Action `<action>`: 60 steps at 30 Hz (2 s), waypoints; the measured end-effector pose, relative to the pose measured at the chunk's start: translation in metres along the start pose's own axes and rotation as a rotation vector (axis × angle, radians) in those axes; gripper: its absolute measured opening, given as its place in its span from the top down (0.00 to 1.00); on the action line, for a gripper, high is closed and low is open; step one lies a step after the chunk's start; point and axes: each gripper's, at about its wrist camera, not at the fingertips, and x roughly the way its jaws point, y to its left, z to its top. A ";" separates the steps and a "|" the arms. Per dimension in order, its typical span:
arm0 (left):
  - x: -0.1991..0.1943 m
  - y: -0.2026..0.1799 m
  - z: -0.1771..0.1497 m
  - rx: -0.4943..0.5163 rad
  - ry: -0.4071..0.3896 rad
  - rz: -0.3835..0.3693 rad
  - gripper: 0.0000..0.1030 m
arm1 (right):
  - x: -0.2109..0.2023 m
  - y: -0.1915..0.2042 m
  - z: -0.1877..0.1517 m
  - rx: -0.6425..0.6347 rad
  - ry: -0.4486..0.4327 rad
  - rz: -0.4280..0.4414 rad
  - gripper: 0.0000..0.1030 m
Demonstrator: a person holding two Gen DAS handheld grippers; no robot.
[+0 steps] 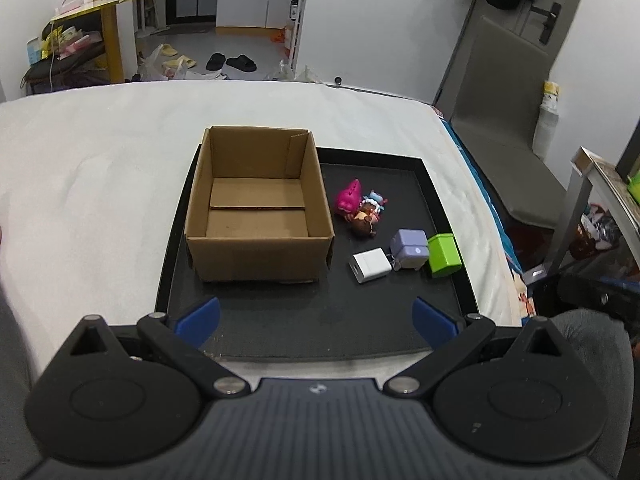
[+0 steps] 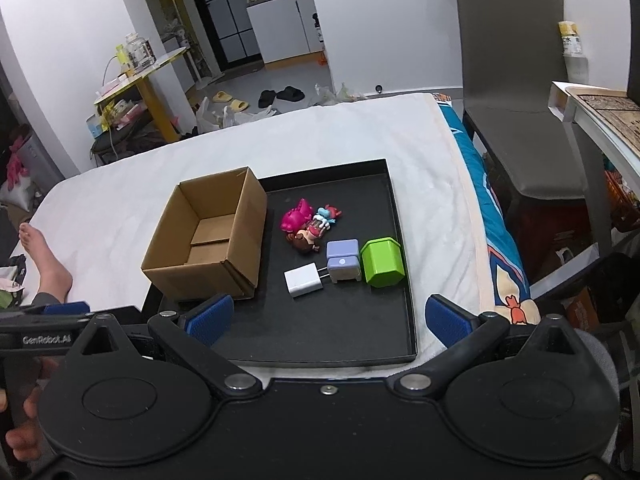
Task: Organize rigid objects
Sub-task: 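Move the right gripper toward the lavender cube charger on the tray, then grasp the lavender cube charger with the right gripper while the left gripper holds the box wall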
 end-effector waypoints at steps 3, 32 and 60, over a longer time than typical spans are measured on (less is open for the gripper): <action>0.003 0.001 0.002 -0.006 -0.001 -0.003 0.01 | 0.002 0.001 0.002 -0.005 0.003 0.009 0.00; 0.015 0.019 0.003 0.005 0.050 -0.020 0.02 | 0.021 -0.002 0.008 -0.011 0.063 0.003 0.00; 0.057 0.064 0.015 -0.089 0.070 -0.019 0.04 | 0.053 -0.008 0.009 0.002 0.082 -0.025 0.00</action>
